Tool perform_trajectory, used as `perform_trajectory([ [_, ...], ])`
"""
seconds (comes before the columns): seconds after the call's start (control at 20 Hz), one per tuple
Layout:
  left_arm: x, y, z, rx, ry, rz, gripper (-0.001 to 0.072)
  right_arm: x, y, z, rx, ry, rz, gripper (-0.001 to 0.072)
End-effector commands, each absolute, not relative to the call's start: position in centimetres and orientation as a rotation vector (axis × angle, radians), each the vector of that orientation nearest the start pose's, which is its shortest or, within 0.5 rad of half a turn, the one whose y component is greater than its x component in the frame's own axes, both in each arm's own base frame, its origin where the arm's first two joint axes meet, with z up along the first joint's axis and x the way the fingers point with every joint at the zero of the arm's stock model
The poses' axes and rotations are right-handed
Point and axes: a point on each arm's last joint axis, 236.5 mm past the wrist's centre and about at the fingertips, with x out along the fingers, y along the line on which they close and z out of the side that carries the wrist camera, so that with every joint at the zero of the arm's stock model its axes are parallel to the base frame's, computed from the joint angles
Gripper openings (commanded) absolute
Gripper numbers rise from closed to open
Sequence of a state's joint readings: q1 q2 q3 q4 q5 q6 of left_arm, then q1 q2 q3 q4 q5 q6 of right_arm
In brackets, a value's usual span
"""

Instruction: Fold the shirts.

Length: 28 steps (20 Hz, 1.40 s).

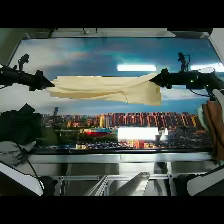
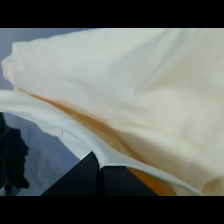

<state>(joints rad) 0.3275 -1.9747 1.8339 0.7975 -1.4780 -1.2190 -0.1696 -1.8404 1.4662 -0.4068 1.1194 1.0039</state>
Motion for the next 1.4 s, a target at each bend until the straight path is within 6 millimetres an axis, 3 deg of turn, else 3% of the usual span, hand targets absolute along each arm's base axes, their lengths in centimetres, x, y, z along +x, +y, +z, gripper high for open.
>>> perform_trajectory([
  [0.0,52.7,1.7,-5.7,-0.565,1.342,-0.383,0.0023,55.5,9.9,-3.8,0.803,0.997,0.578,0.0019],
  [0.2,53.5,3.1,-9.1,-0.569,1.37,-0.33,0.0023,55.1,8.6,-7.8,0.834,1.058,0.538,0.0019],
  [0.35,52.9,3.8,-11.0,-0.55,1.405,-0.298,0.0023,55.0,8.6,-8.9,0.841,1.073,0.53,0.002],
  [0.45,53.6,4.0,-11.0,-0.545,1.376,-0.291,0.0024,55.1,8.5,-9.0,0.828,1.065,0.533,0.0019],
  [0.65,55.7,2.4,-10.0,-0.551,1.275,-0.349,0.0025,55.2,9.0,-8.8,0.822,1.06,0.546,0.0028],
  [0.7,56.2,1.9,-9.8,-0.552,1.255,-0.354,0.0025,55.2,9.4,-8.6,0.829,1.057,0.556,0.0076],
  [0.75,56.9,1.6,-9.5,-0.562,1.228,-0.352,0.0026,55.3,9.8,-8.2,0.845,1.048,0.565,0.0193],
  [0.85,57.7,0.9,-9.1,-0.579,1.197,-0.359,0.0028,55.7,10.6,-7.3,0.863,1.016,0.595,0.0194],
  [0.9,57.6,0.8,-9.1,-0.58,1.2,-0.363,0.0145,55.9,10.7,-7.0,0.869,1.009,0.597,0.0225],
  [0.95,57.2,0.6,-9.0,-0.583,1.215,-0.371,0.0431,55.9,10.6,-6.8,0.869,1.006,0.601,0.0344],
  [1.0,56.8,0.4,-8.8,-0.589,1.23,-0.378,0.072,55.7,10.3,-6.3,0.871,1.005,0.61,0.0366],
  [1.15,55.6,1.2,-7.0,-0.597,1.251,-0.391,0.0704,54.7,7.6,-4.6,0.873,1.005,0.632,0.0367],
  [1.2,55.3,1.8,-6.0,-0.596,1.248,-0.391,0.0704,54.3,6.0,-4.3,0.862,1.006,0.62,0.0439],
  [1.25,55.0,2.5,-5.0,-0.597,1.24,-0.389,0.0704,54.1,4.5,-4.4,0.864,1.013,0.591,0.0597],
  [1.3,54.7,3.2,-3.9,-0.596,1.229,-0.385,0.0704,53.8,3.0,-4.8,0.884,1.03,0.551,0.0647],
  [1.35,54.5,3.8,-2.6,-0.593,1.215,-0.381,0.0704,53.5,2.0,-5.5,0.905,1.062,0.513,0.0647],
])
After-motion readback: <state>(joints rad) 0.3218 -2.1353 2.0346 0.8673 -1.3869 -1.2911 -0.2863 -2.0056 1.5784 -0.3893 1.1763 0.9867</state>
